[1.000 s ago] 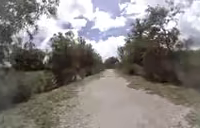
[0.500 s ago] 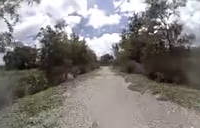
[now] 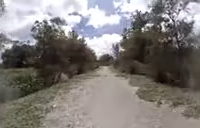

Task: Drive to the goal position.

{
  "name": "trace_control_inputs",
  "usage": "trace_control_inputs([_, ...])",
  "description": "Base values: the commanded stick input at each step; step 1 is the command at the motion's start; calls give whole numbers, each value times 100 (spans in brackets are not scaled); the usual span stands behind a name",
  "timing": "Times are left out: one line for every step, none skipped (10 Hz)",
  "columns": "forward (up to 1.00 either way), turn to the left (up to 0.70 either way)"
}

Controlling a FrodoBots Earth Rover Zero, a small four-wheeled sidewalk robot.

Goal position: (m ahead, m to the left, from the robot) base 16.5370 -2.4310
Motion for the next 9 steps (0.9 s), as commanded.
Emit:
trace_control_inputs([100,0])
trace_control_inputs([100,0])
trace_control_inputs([100,-3])
trace_control_inputs([100,-16])
trace_control_inputs([100,-33])
trace_control_inputs([100,-24])
trace_control_inputs([100,0])
trace_control_inputs([100,0])
trace_control_inputs([100,0])
